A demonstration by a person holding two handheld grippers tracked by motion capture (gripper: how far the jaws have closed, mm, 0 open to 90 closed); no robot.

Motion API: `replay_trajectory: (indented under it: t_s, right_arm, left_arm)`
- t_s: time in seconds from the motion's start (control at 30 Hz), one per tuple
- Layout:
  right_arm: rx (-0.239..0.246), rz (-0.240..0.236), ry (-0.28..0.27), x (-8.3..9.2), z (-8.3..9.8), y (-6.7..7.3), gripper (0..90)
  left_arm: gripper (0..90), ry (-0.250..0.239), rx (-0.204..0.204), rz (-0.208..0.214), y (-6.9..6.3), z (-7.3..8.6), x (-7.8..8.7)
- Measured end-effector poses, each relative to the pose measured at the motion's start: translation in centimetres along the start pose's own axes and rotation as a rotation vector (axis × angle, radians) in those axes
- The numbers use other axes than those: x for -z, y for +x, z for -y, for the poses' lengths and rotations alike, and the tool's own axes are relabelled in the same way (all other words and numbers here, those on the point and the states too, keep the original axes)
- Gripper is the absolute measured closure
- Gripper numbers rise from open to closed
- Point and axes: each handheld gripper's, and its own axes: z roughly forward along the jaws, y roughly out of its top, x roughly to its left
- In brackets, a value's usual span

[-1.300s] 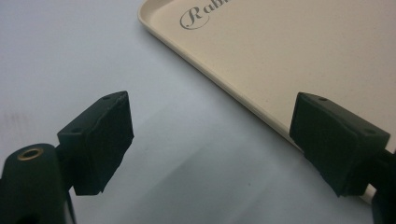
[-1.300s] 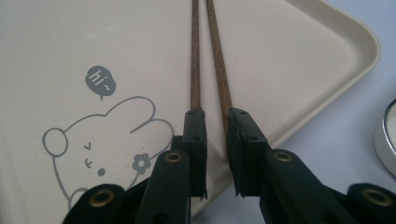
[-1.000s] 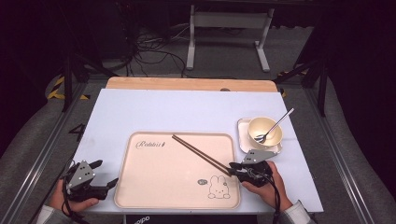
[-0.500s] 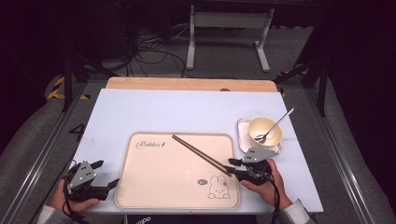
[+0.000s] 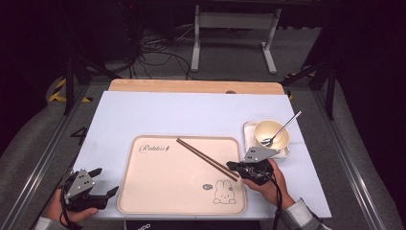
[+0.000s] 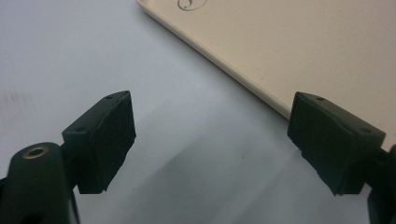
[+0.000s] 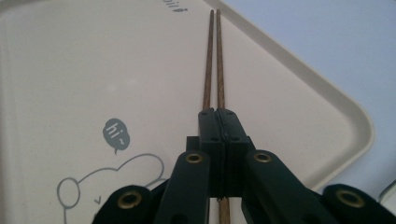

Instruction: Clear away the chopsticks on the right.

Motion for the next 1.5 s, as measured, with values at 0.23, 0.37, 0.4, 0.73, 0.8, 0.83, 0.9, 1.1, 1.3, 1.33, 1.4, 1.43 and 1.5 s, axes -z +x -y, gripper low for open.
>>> replay_trajectory:
  t_s: [0.23, 0.37, 0.4, 0.73, 0.8, 0.83, 0.9, 1.1, 1.3, 1.33, 1.4, 1.43, 1.5]
  right_arm:
    - [-0.007, 0.01, -0.027, -0.4, -1.1, -0.5, 90.0]
    - [-0.004, 0.01, -0.04, -0.3, -1.5, -0.7, 90.0]
    - [-0.003, 0.009, -0.052, -0.2, -1.8, -0.9, 90.0]
    - [-0.009, 0.011, -0.074, -1.1, -3.5, -1.6, 90.0]
    - [-0.009, 0.006, -0.078, -1.4, -3.9, -1.7, 90.0]
    - [-0.009, 0.006, -0.078, -1.4, -3.9, -1.7, 90.0]
    - [-0.013, -0.006, -0.078, -2.1, -4.6, -1.7, 90.0]
    - [0.024, -0.014, -0.033, -4.4, -6.4, -1.2, 90.0]
    - [0.056, -0.025, 0.011, -6.7, -8.1, -0.6, 90.0]
    - [0.068, -0.026, 0.023, -7.2, -8.4, -0.5, 90.0]
    - [0.075, -0.04, 0.046, -8.7, -9.1, -0.3, 90.0]
    - [0.079, -0.045, 0.055, -9.3, -9.3, -0.2, 90.0]
    - [0.078, -0.058, 0.071, -10.7, -9.8, 0.0, 90.0]
  left_arm:
    - [15.8, 0.004, 0.003, -0.003, 0.1, 0.2, 0.2]
    - [15.8, -0.001, 0.007, 0.0, 0.2, 0.2, 0.2]
    - [15.8, 0.001, 0.005, 0.0, 0.2, 0.2, 0.2]
    - [15.9, 0.001, 0.006, 0.002, 0.1, 0.2, 0.3]
    - [15.9, -0.004, 0.006, 0.002, 0.1, 0.2, 0.2]
    - [15.9, -0.004, 0.005, 0.003, 0.0, 0.2, 0.3]
    - [15.9, -0.007, 0.003, 0.004, 0.0, 0.1, 0.2]
    - [16.0, -0.005, -0.004, 0.012, -0.1, 0.0, -0.1]
    - [16.0, -0.008, -0.005, 0.021, -0.1, 0.0, -0.2]
    - [16.0, -0.008, -0.005, 0.022, -0.1, 0.0, -0.2]
    - [16.0, -0.011, -0.005, 0.026, -0.1, 0.0, -0.1]
    - [16.0, -0.011, -0.006, 0.026, -0.1, 0.0, -0.1]
    - [16.0, -0.013, -0.006, 0.03, -0.1, 0.0, -0.1]
